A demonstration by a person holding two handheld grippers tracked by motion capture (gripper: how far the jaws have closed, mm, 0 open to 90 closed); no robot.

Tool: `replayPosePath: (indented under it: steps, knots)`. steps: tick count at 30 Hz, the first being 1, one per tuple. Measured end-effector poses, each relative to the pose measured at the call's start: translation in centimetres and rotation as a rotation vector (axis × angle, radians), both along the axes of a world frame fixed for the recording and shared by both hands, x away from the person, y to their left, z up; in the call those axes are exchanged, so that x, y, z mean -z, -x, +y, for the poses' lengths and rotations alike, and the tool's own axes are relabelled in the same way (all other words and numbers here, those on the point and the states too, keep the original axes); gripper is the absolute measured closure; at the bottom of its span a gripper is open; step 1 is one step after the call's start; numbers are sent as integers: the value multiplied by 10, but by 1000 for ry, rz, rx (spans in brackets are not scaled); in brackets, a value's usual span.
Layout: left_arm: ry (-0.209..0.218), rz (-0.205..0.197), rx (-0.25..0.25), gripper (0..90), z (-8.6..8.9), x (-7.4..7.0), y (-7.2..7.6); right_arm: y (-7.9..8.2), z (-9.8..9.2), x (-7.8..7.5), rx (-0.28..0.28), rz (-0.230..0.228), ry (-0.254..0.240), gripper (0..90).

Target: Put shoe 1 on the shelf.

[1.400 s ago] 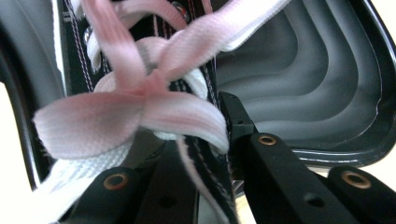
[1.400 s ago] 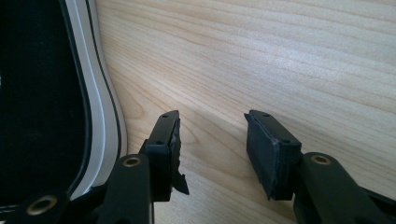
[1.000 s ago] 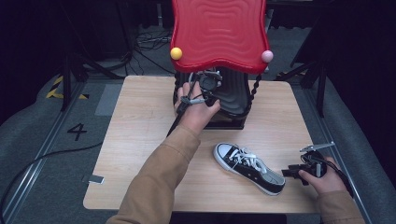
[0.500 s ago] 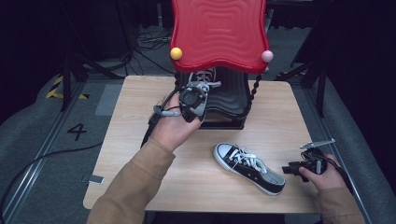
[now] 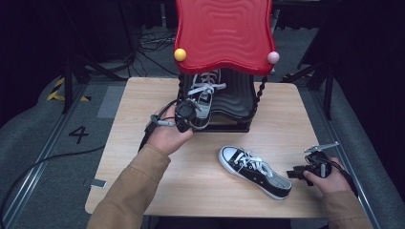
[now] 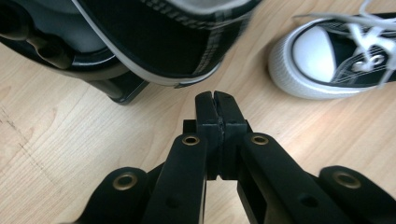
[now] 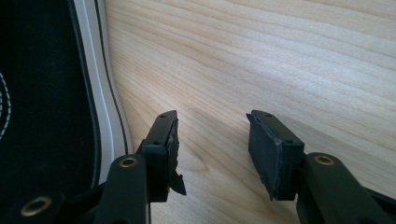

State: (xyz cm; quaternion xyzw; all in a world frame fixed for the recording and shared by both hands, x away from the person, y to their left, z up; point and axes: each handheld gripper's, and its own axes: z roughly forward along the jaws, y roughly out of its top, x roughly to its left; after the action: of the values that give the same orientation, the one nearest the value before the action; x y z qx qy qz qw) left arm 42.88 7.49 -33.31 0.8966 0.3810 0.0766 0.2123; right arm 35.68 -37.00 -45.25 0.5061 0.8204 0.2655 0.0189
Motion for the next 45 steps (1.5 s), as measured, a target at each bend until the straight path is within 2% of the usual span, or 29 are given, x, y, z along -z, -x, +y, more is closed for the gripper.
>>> replayPosePath:
  steps: [2,5,9,10,12,14,17,19,20,22,25,27,29,31,32,33,34,38,42,44,45]
  knots:
    - [-15,-28,2,900,-1,2,-5,0,0,0,0,-4,-1,537]
    - [8,-17,23,899,1,2,-10,0,0,1,-3,-4,0,538]
    - [-15,-36,33,900,-2,2,-8,1,2,2,-7,-3,4,537]
    - [-18,-42,36,900,-5,2,-7,1,2,2,-8,-3,4,537]
    - [9,-39,41,900,-12,5,-8,1,3,2,-8,-4,4,537]
    - [-6,-27,47,900,-24,7,-9,1,3,1,-11,-5,4,537]
    - [-22,-41,46,900,-35,7,-10,1,2,1,-5,-7,2,537]
    - [18,-28,44,900,-40,8,-13,1,1,1,-6,-9,2,537]
    - [18,-28,44,900,-40,8,-13,1,1,1,-6,-9,2,537]
    - [23,-30,29,900,-45,10,-14,1,1,1,-7,-8,3,537]
    - [83,-26,-36,900,-46,10,-18,2,1,1,-9,-11,1,537]
    - [111,-52,-79,900,-48,10,-21,2,1,0,-8,-13,1,536]
    - [119,-47,-102,900,-52,10,-23,2,2,0,-8,-15,2,535]
    - [109,-90,-125,900,-56,10,-26,2,2,0,-10,-14,1,535]
    - [114,-87,-139,900,-56,9,-27,2,2,0,-11,-13,1,535]
    - [140,-70,-144,900,-55,9,-31,2,2,0,-12,-12,1,534]
    - [147,-69,-141,900,-56,10,-33,2,2,0,-13,-13,0,534]
    - [138,-99,-161,900,-58,10,-33,3,1,0,-10,-16,-3,534]
    - [125,-144,-199,900,-52,8,-37,4,-1,-1,-8,-19,-5,534]
    - [177,-109,-202,900,-43,8,-43,4,-1,-2,-7,-21,-6,534]
    - [173,-107,-199,900,-43,8,-43,4,-1,-2,-6,-21,-6,534]
